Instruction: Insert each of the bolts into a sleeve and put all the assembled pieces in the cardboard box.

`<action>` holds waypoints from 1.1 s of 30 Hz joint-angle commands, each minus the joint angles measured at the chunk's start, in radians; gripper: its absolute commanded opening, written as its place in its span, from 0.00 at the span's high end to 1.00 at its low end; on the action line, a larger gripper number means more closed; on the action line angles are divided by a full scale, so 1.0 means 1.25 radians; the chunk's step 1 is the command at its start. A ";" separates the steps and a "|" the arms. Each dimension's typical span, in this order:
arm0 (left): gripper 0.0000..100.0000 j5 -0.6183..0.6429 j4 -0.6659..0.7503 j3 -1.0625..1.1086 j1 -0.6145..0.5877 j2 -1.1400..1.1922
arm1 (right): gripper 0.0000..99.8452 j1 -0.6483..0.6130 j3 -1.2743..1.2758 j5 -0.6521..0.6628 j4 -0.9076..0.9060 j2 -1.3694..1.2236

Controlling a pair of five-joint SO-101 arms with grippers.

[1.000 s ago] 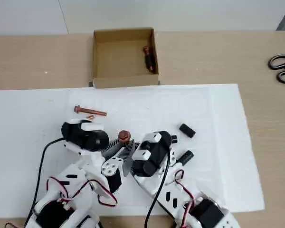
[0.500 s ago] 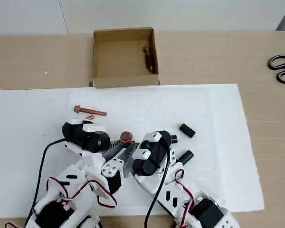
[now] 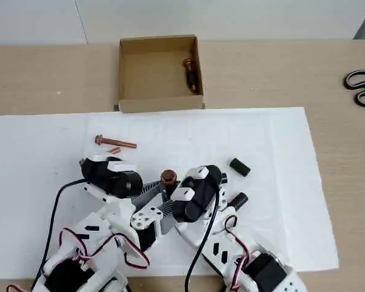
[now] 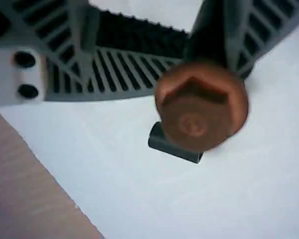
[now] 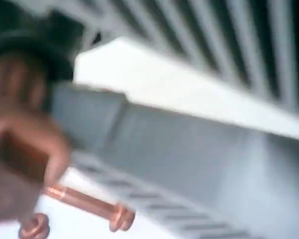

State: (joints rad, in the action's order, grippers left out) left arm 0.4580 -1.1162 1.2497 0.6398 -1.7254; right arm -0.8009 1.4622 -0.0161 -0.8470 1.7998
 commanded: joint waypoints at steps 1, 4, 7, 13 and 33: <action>0.83 -0.015 -0.004 -0.003 0.004 0.007 | 1.00 0.006 -0.014 -0.005 0.018 0.010; 0.83 -0.065 -0.004 -0.002 -0.049 0.009 | 1.00 0.006 -0.014 -0.006 0.018 0.010; 0.83 -0.098 -0.004 0.006 -0.092 0.009 | 1.00 0.006 -0.014 -0.006 0.018 0.010; 0.83 -0.099 -0.004 0.006 -0.095 0.009 | 1.00 0.006 -0.011 -0.007 0.018 0.010; 0.99 -0.068 0.085 -0.085 -0.120 0.006 | 1.00 0.006 0.018 -0.007 0.019 0.010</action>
State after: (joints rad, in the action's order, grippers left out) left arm 0.3659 -1.0579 1.1822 0.5155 -1.7254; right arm -0.7994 1.4991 -0.0161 -0.8470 1.7998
